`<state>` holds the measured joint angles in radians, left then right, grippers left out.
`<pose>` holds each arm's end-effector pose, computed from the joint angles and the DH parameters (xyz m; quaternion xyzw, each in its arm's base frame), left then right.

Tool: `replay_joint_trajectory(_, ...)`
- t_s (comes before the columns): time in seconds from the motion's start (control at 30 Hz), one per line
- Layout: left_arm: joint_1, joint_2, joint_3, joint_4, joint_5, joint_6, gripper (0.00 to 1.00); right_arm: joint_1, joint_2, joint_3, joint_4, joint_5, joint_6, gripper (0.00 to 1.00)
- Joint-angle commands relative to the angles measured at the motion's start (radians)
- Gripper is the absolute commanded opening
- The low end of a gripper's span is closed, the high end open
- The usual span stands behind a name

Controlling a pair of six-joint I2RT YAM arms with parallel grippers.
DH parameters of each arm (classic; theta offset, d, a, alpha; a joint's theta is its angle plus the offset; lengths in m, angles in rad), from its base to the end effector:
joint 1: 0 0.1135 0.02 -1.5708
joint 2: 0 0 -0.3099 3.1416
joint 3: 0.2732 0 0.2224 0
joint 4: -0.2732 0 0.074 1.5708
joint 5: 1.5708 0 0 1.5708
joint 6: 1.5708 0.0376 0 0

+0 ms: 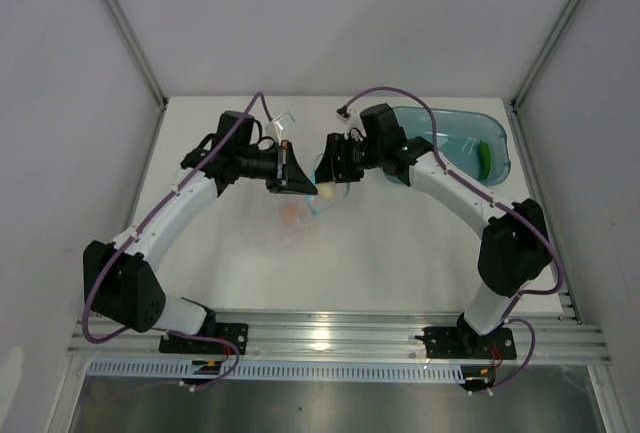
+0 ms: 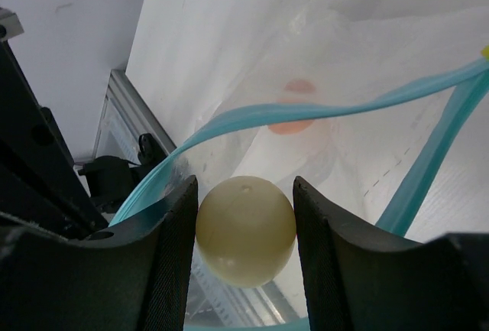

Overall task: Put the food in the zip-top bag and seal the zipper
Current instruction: Place the fake food in the zipper food storage bag.

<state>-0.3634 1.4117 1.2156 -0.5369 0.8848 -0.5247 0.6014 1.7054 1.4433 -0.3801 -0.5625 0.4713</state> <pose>0.2377 -0.1215 0.3712 0.1071 0.8369 -0.5111 0.1639 0.2927 0.2251 0.3597 -0.1799 0.8491 0.4332 0.2430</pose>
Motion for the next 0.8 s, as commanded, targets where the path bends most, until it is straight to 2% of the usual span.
replay_joint_trajectory(0.0, 0.006, -0.045, 0.002, 0.031, 0.036, -0.012, 0.01, 0.014, 0.019, 0.072, 0.004, 0.015, 0.016, 0.0)
replay_joint_trajectory(0.23, 0.006, -0.043, 0.009, 0.012, 0.025, 0.002, 0.01, 0.023, 0.042, 0.08, -0.002, 0.013, 0.021, 0.01)
replay_joint_trajectory(0.4, 0.006, -0.045, 0.013, 0.012, 0.023, 0.003, 0.01, 0.026, 0.048, 0.078, -0.009, 0.013, 0.02, 0.07)
replay_joint_trajectory(0.53, 0.006, -0.042, 0.015, 0.009, 0.022, 0.002, 0.01, 0.028, 0.054, 0.085, -0.035, 0.032, 0.017, 0.2)
replay_joint_trajectory(0.6, 0.006, -0.042, 0.013, 0.011, 0.023, 0.0, 0.01, 0.028, 0.054, 0.085, -0.042, 0.036, 0.013, 0.35)
replay_joint_trajectory(0.63, 0.006, -0.043, 0.013, 0.011, 0.022, -0.003, 0.0, 0.028, 0.053, 0.086, -0.048, 0.047, 0.013, 0.47)
replay_joint_trajectory(0.77, 0.006, -0.042, 0.012, 0.014, 0.022, -0.005, 0.01, 0.028, 0.053, 0.095, -0.065, 0.081, 0.007, 0.63)
